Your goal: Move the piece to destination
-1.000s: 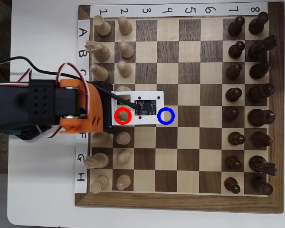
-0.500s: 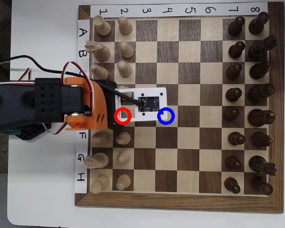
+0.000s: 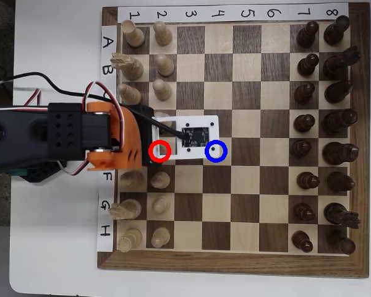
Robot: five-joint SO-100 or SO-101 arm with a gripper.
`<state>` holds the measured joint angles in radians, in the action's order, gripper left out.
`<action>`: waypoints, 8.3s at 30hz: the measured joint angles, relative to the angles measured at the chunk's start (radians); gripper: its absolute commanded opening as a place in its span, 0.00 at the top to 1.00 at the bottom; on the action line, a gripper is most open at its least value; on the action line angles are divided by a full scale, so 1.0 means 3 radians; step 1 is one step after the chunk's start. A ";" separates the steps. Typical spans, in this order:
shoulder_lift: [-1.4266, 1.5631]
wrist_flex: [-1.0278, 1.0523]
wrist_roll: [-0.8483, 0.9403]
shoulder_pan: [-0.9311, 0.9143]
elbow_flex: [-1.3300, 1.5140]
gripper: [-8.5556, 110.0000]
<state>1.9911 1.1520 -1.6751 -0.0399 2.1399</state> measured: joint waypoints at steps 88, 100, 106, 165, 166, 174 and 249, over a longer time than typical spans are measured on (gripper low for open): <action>0.0036 0.0747 0.0072 -0.0102 -0.1212 0.93; -0.0726 0.0813 0.0072 0.0102 -0.2188 0.93; -0.1258 0.0573 0.0072 0.0082 -0.2419 0.93; -0.1943 -0.0118 0.0072 -0.0215 -0.2061 0.93; -0.1963 -0.0118 0.0072 -0.0215 -0.2071 0.93; -0.2025 -0.0118 0.0072 -0.0215 -0.2132 0.93; 0.1749 0.1677 0.3462 -0.1273 -0.2250 0.93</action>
<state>2.5157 1.6552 -0.6366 -0.4218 1.4650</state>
